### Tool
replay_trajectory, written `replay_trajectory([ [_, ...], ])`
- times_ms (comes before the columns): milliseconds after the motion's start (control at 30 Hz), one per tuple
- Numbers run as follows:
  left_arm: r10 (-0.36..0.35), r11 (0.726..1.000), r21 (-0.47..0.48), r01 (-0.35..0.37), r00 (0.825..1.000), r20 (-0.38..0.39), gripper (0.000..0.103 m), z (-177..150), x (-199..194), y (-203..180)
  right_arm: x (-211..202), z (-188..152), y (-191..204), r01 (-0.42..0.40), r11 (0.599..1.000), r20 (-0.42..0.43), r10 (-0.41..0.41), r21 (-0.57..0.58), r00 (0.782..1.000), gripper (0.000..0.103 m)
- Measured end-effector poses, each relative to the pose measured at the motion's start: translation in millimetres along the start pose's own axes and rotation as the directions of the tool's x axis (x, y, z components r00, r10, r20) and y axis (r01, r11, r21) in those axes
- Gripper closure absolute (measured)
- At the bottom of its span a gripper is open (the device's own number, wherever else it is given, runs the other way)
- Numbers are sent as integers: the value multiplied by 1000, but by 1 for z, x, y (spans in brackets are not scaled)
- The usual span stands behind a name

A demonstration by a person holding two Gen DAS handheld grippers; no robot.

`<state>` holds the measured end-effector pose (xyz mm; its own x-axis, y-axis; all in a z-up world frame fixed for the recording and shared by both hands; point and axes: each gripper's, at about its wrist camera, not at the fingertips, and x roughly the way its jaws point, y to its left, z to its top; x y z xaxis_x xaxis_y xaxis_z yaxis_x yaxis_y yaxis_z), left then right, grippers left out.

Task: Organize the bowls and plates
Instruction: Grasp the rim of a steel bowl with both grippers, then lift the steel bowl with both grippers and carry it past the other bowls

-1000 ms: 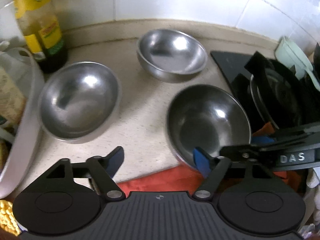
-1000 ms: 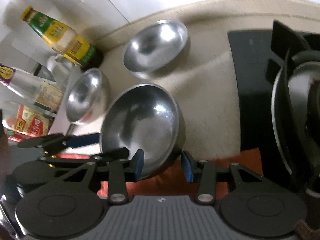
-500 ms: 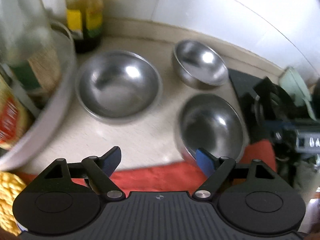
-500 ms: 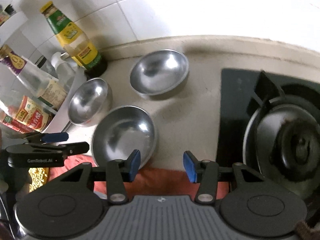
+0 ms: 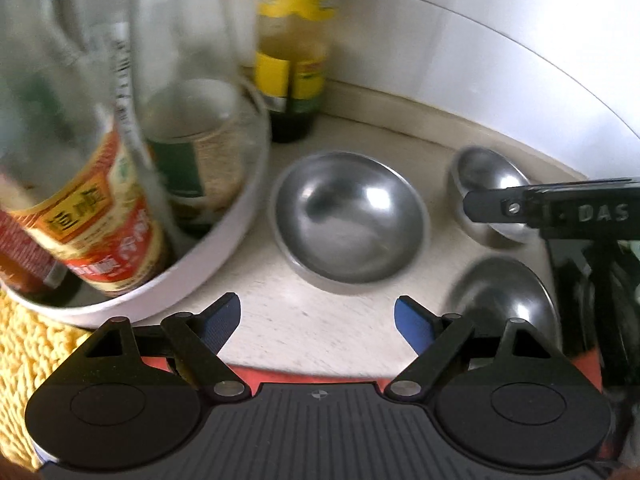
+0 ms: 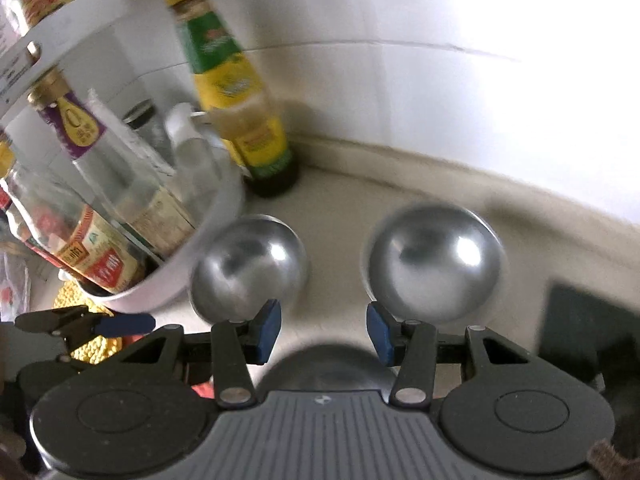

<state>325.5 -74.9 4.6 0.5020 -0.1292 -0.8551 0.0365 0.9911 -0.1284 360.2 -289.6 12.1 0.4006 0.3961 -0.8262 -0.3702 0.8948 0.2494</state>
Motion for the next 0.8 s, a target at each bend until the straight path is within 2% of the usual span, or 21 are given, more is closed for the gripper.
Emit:
replay_trajectory([
  [167, 20, 995, -94, -22, 1000, -15, 15, 6, 13, 5, 39, 18, 12, -33, 993, -44, 28, -114, 999, 59],
  [300, 29, 986, -162, -31, 999, -13, 15, 10, 24, 3, 64, 27, 6, -72, 990, -88, 61, -121, 994, 59],
  [400, 38, 983, -180, -38, 999, -9, 15, 11, 27, -2, 81, 30, 5, -91, 985, -118, 74, -148, 990, 59],
  [533, 52, 980, -189, -56, 998, -25, 31, 12, 41, -4, 97, 29, 8, -137, 974, -151, 110, -178, 982, 59],
  [633, 24, 978, -204, -38, 997, -69, 48, 13, 55, -1, 106, 28, 11, -165, 970, -181, 132, -179, 975, 59],
  [800, 27, 983, -182, -39, 997, -66, 54, 12, 64, -2, 115, 23, 17, -163, 965, -196, 122, -206, 973, 63],
])
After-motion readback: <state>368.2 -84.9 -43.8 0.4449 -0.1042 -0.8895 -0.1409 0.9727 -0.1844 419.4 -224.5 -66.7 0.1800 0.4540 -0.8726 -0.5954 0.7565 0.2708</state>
